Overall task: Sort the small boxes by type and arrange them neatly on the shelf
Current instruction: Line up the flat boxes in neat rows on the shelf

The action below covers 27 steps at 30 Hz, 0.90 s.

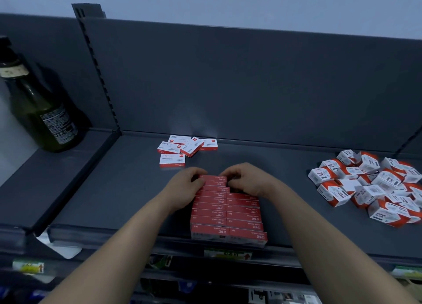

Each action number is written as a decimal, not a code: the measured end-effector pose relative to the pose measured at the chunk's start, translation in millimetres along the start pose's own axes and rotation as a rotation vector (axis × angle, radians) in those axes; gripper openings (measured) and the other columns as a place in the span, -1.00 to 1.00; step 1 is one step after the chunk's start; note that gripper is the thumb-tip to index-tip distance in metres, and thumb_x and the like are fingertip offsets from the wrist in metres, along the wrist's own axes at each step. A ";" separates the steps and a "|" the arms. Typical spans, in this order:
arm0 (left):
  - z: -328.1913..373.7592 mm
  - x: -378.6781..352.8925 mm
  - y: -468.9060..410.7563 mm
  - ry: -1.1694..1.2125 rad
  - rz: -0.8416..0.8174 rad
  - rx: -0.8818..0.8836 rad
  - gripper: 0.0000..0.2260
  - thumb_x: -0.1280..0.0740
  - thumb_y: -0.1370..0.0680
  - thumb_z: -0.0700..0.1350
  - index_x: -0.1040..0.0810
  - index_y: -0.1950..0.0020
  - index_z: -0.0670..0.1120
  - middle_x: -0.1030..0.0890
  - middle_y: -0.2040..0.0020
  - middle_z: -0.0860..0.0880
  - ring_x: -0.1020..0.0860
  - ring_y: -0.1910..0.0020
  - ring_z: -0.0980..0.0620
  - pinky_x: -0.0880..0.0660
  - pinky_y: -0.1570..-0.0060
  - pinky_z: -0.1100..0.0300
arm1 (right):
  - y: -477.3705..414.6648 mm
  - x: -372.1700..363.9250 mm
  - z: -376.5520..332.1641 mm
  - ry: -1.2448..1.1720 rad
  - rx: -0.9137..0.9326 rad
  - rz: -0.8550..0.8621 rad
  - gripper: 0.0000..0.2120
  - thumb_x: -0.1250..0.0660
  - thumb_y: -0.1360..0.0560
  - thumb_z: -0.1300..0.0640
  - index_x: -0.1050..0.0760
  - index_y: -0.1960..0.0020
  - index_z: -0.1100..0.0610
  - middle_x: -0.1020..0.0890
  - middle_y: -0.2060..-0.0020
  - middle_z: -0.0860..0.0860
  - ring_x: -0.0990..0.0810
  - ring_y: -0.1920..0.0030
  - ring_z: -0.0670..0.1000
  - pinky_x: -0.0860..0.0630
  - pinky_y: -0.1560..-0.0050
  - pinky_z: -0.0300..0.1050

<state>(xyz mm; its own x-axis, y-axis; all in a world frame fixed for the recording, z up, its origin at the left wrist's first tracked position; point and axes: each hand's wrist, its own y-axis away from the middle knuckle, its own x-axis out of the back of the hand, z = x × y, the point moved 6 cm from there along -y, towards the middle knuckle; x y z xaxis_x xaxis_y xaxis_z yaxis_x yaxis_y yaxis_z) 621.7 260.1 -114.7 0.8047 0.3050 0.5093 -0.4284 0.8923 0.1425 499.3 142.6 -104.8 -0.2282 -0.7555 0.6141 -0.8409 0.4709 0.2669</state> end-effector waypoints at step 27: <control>-3.3 71.5 -83.8 -0.394 0.333 0.094 -0.76 -0.40 -0.43 -0.08 -0.47 -0.06 -0.02 -0.61 0.08 0.02 -0.57 0.11 -0.06 -0.51 0.15 0.11 | -126.8 27.6 -13.7 0.569 0.028 0.170 -0.57 -0.24 -0.57 -0.01 -0.36 -0.38 0.14 -0.34 -0.27 0.12 -0.32 -0.26 0.14 -0.34 -0.30 -0.01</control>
<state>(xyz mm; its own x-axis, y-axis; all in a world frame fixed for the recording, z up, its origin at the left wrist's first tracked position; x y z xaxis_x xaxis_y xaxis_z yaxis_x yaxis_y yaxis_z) 716.5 208.2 -93.0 0.4111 0.4025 0.8179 -0.6841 0.7292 -0.0150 606.4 68.2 -111.5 -0.0681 -0.3038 0.9503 -0.8301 0.5456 0.1150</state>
